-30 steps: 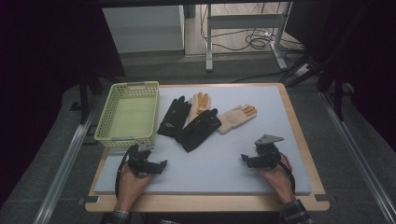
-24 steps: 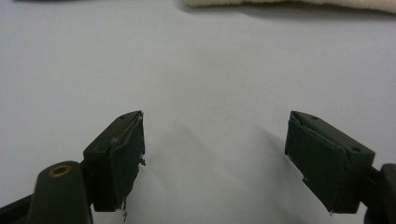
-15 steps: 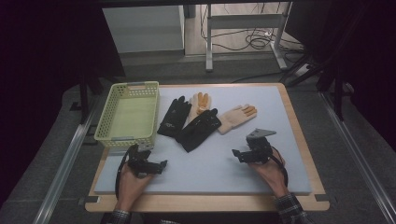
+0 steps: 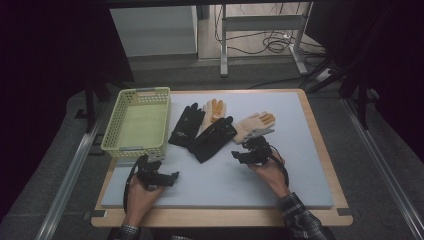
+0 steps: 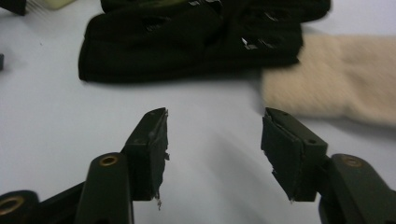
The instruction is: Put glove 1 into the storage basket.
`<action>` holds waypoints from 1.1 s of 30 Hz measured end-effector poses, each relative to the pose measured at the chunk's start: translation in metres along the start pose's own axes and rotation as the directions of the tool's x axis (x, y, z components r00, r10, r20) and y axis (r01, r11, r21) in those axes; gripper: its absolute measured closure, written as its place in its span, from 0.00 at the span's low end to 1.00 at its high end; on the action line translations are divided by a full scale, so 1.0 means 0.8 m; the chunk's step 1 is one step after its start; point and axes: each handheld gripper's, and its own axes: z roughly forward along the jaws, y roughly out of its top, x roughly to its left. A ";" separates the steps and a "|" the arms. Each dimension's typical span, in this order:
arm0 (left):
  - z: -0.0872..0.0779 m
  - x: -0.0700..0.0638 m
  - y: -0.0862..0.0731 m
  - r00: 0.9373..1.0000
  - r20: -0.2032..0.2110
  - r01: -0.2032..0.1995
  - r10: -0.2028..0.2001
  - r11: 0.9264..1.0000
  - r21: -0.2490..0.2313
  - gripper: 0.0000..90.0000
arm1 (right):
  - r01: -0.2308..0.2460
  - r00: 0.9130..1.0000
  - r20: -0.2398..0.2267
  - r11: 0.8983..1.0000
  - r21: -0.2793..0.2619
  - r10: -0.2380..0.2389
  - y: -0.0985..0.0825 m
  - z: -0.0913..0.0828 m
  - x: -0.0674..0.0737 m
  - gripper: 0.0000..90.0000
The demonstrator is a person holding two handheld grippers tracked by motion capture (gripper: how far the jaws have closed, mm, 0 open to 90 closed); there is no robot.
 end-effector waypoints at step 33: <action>0.000 0.000 0.000 1.000 0.000 0.000 0.000 1.000 0.000 0.02 | 0.072 0.978 0.188 0.993 0.093 -0.089 0.071 0.115 0.035 0.80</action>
